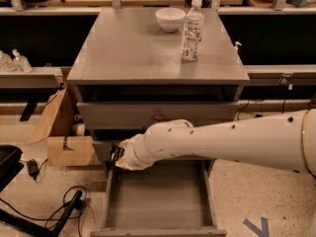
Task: Pick rxbar chocolate from bottom drawer and place on counter
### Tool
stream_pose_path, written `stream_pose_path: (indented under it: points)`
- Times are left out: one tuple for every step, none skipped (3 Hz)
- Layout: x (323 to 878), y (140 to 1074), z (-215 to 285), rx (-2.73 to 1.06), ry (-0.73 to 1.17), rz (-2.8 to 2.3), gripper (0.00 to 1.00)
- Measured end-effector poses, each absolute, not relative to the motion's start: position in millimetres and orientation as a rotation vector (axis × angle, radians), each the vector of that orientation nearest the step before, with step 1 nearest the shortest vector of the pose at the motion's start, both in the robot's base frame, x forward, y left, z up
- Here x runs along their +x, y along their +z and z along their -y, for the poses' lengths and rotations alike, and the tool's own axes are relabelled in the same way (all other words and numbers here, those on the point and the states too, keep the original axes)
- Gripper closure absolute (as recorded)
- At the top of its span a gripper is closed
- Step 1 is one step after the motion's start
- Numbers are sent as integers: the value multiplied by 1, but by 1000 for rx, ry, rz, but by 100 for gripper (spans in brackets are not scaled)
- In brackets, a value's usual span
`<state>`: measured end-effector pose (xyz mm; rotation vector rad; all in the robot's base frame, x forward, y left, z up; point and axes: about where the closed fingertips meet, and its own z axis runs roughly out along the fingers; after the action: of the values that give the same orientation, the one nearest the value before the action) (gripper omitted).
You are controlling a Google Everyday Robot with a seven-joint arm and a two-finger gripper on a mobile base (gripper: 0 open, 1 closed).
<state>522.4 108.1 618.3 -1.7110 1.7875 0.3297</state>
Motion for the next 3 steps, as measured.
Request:
stream_pose_path:
  points:
    - [522,618,-108,-1711,330,-1788,100]
    - [530,639,-115,-1720,315,-1762,100]
    - [545,704,-133,-1703,287,-1737,100]
